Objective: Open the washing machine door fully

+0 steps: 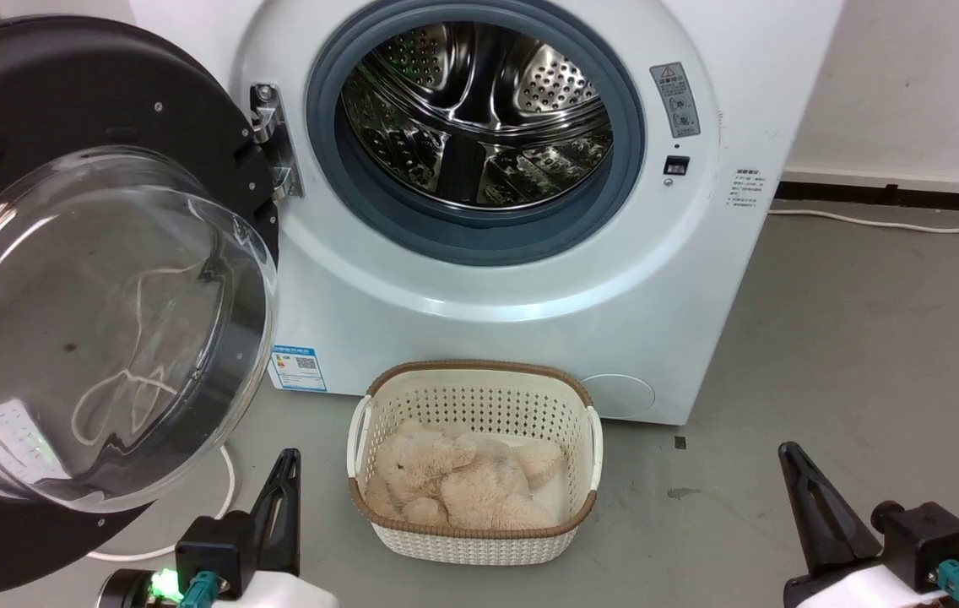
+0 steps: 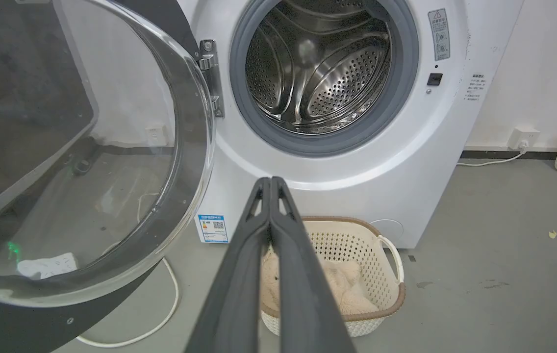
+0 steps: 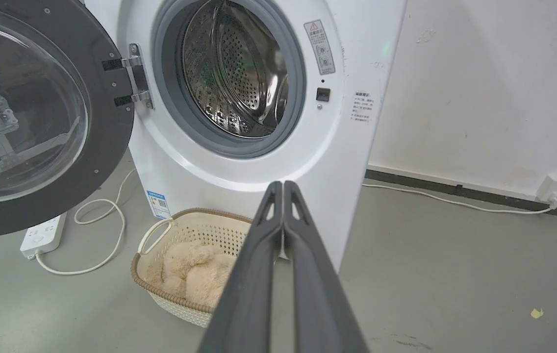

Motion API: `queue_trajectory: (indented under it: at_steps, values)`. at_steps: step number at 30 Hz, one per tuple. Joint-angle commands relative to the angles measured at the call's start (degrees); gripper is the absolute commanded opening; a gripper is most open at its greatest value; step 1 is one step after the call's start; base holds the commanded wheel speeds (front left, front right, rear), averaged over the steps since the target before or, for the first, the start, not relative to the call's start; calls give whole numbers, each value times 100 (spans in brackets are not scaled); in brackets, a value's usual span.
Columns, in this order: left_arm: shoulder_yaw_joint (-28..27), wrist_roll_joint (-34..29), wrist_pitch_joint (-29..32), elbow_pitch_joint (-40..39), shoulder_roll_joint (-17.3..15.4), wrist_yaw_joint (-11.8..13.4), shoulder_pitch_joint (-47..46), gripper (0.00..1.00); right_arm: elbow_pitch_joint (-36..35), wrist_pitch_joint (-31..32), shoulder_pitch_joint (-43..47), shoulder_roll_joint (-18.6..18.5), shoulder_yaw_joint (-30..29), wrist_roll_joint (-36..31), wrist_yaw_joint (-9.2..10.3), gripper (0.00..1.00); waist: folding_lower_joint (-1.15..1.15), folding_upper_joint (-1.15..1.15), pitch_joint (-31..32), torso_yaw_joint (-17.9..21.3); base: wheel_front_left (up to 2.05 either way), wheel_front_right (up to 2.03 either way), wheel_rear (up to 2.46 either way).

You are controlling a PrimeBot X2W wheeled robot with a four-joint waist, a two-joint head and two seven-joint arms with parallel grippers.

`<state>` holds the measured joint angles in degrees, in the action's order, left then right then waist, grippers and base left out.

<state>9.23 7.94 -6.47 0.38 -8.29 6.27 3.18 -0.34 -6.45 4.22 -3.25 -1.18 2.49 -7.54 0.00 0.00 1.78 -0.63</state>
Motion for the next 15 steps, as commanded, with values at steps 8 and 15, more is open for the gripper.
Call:
queue_trajectory:
  at_steps: [8, 15]
  values:
    - [-180, -165, 121, -18, 91, -123, -140, 0, 19, 114, -126, 24, 26, -60, 3, 0, 0, 0, -27, 10, 0, 0, 0]
    - [-295, -263, 202, -21, 161, -201, -168, 0, 21, 197, -172, 26, 40, -90, 4, 0, 0, 0, -51, 18, 0, 0, 0]
